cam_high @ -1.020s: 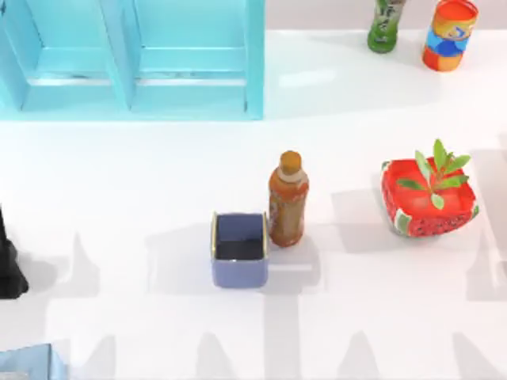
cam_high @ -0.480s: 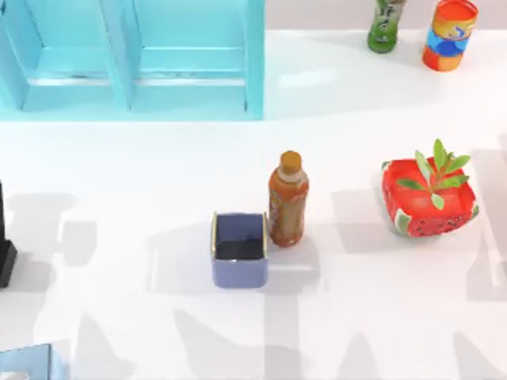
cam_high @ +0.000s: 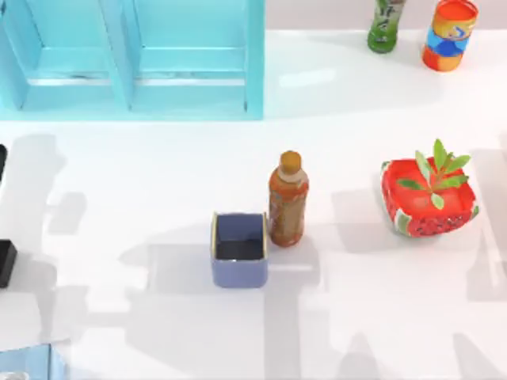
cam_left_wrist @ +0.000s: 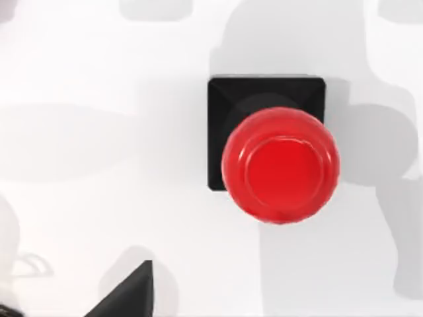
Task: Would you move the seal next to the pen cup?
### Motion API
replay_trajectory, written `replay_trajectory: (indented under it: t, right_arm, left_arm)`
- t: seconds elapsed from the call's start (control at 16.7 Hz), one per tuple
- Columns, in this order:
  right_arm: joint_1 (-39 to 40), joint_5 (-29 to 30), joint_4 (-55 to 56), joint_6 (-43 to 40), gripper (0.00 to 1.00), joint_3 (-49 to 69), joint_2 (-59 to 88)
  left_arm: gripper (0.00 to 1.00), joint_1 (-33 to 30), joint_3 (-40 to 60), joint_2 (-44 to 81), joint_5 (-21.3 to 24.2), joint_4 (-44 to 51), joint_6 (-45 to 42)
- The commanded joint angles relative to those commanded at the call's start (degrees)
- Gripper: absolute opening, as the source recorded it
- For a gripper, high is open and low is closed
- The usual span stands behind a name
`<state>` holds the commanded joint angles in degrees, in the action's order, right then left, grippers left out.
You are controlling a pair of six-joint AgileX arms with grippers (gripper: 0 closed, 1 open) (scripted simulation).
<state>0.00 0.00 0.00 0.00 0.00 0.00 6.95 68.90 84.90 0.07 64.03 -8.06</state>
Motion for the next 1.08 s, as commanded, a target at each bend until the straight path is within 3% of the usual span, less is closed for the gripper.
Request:
replay_trajectory:
  t: [0.3,0.72,1.08]
  right_arm:
    - [0.00,0.00,0.00,0.00,1.00,0.00,0.00]
    - [0.00,0.00,0.00,0.00,1.00,0.00,0.00]
    - [0.00,0.00,0.00,0.00,1.00,0.00,0.00]
  left_arm:
    - [1.00,1.03,10.59,11.51,-0.05,8.54,-1.16]
    - [1.00,0.83,11.00,12.14,-0.05,8.77,-1.17]
    - [1.00,1.12,1.52,15.20,-0.04,-4.11,-1.33]
